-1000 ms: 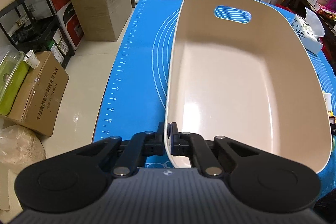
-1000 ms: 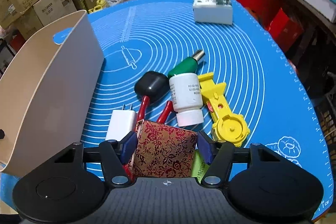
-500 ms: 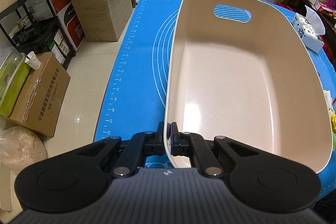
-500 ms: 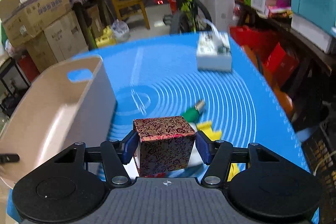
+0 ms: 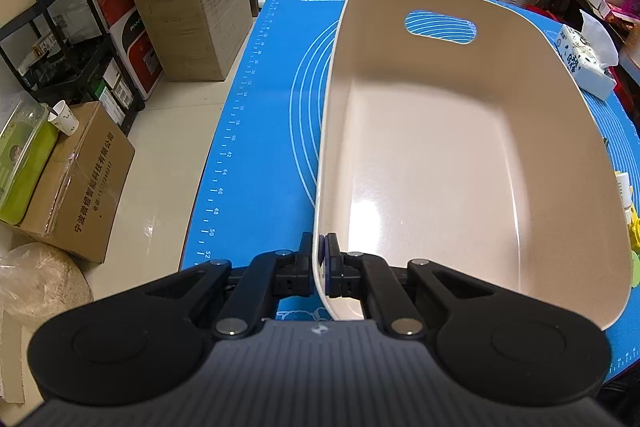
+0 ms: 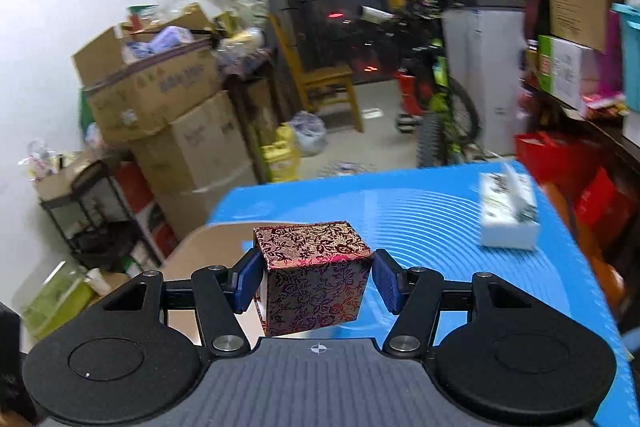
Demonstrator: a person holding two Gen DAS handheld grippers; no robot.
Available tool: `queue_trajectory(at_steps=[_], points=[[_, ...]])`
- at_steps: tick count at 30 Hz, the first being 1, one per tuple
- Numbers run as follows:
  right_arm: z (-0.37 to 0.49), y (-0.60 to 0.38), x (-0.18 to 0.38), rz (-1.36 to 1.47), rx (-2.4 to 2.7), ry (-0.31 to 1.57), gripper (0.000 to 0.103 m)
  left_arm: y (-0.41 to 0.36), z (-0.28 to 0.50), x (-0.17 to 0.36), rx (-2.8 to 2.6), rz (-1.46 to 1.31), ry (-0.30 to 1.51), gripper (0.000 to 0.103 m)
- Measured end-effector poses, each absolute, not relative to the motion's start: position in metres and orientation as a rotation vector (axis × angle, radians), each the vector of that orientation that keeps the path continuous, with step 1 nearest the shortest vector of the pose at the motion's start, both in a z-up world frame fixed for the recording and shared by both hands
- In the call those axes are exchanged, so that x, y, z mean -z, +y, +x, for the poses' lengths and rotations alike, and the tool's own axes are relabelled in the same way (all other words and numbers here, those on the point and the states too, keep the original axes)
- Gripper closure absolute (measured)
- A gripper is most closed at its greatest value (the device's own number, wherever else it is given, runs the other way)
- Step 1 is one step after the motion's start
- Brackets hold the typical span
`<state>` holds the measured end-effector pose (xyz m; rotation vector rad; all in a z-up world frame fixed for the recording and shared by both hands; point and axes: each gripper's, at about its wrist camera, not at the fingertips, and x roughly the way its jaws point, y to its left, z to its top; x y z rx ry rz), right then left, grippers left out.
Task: Organize rigid objects
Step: 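Carry the red floral box into the bin with the right tool and release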
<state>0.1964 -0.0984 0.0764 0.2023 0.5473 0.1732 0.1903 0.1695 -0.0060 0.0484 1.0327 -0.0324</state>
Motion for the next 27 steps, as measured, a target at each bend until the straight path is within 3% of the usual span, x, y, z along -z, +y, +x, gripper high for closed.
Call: queue_trajectory(at_steps=[27], points=[[0.229,0.032,0.011,-0.116,-0.314,0.882,0.04,0.169,0.189,0.007,0.026,0.052,1.031,0.097]])
